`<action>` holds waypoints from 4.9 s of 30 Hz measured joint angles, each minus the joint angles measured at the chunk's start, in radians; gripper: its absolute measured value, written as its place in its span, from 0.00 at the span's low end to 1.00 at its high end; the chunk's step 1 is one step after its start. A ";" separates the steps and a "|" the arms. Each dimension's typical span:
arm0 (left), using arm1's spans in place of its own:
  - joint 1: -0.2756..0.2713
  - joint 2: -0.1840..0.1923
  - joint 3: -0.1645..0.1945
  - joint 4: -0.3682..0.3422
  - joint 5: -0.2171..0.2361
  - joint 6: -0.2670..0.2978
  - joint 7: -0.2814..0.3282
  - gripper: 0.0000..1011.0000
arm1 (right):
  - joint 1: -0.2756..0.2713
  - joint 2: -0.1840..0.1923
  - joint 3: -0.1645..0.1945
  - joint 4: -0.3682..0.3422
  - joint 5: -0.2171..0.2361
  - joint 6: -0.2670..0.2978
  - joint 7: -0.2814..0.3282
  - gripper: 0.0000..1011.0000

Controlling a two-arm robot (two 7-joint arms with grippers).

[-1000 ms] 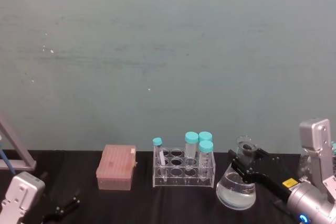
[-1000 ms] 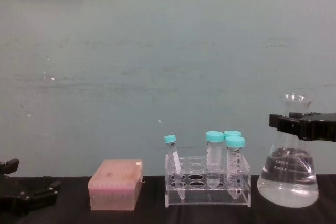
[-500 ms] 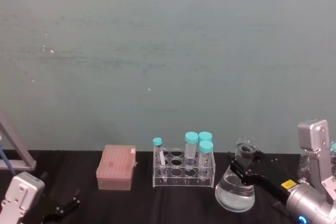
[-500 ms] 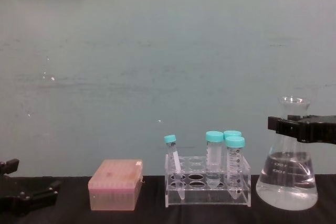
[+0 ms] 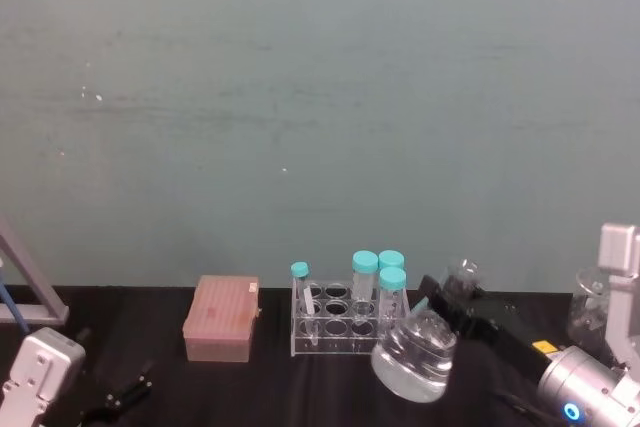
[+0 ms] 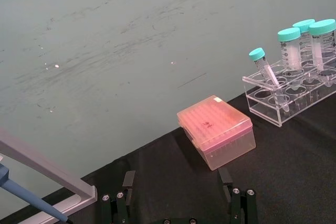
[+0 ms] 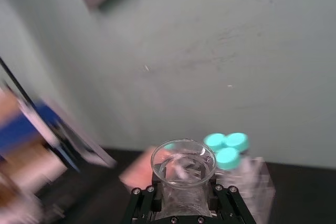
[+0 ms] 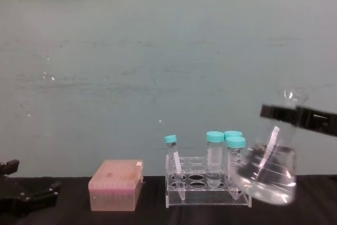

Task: Pick up the beaker with the right gripper, shake it three times, and then put it down.

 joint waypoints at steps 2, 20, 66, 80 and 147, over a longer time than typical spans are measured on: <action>0.000 0.000 0.000 0.000 0.000 0.000 0.000 0.99 | -0.005 -0.026 0.023 -0.004 0.056 0.029 -0.002 0.46; 0.000 0.000 0.000 0.000 0.000 0.000 0.000 0.99 | -0.064 -0.219 0.194 -0.040 0.456 0.224 -0.205 0.45; 0.000 0.000 0.000 0.000 0.000 0.000 0.000 0.99 | 0.034 0.111 -0.080 0.012 -0.408 -0.246 -0.089 0.45; 0.000 0.000 0.000 0.000 0.000 0.000 0.000 0.99 | -0.006 0.041 -0.027 -0.021 -0.258 -0.082 -0.098 0.46; 0.000 0.000 0.000 0.000 0.000 0.000 0.000 0.99 | 0.021 0.137 -0.079 -0.006 -0.257 -0.140 -0.045 0.45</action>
